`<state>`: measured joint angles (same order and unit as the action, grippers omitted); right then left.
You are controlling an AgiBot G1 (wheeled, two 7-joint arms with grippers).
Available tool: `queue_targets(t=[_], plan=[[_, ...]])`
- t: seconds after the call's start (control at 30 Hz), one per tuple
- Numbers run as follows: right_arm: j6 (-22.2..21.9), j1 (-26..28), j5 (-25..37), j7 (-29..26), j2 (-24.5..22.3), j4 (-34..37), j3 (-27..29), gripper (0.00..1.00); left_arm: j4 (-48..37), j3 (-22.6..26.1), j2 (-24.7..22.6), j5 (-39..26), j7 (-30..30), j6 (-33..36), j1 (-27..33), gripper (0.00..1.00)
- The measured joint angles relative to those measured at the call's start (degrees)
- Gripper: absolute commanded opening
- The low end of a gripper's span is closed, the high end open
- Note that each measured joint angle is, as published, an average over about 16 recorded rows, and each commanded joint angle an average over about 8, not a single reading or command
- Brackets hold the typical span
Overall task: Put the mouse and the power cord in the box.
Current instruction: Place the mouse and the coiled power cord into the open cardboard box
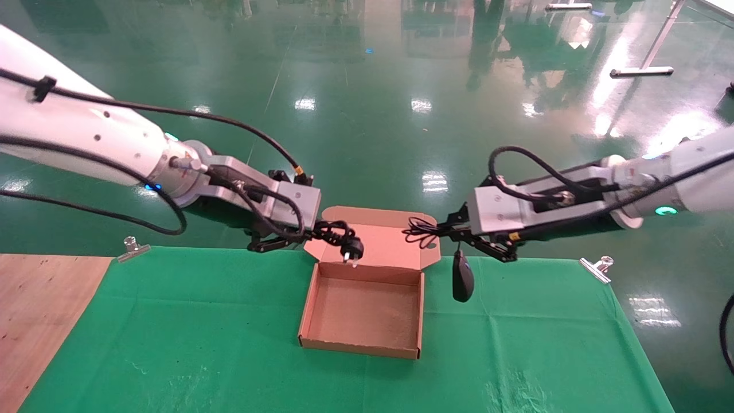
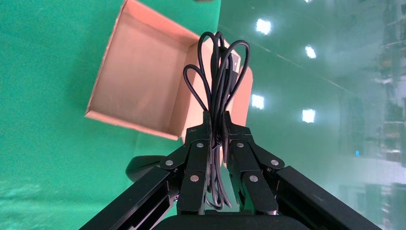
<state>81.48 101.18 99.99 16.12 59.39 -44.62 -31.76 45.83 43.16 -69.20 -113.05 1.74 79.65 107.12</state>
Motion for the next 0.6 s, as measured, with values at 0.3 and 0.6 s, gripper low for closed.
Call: queue_targets(t=[0.3,0.6], plan=[[-0.46,4.13,-1.20,5.68,3.93,11.37,0.37,0.00,-13.03,-1.67,-3.37,2.85,10.72,-6.61,0.32,0.00],[0.47,8.04,-3.23,10.27,4.45,18.44,1.67,0.00,-18.79,-5.18,-6.38,6.94,20.55,-29.76,-9.34,0.00]])
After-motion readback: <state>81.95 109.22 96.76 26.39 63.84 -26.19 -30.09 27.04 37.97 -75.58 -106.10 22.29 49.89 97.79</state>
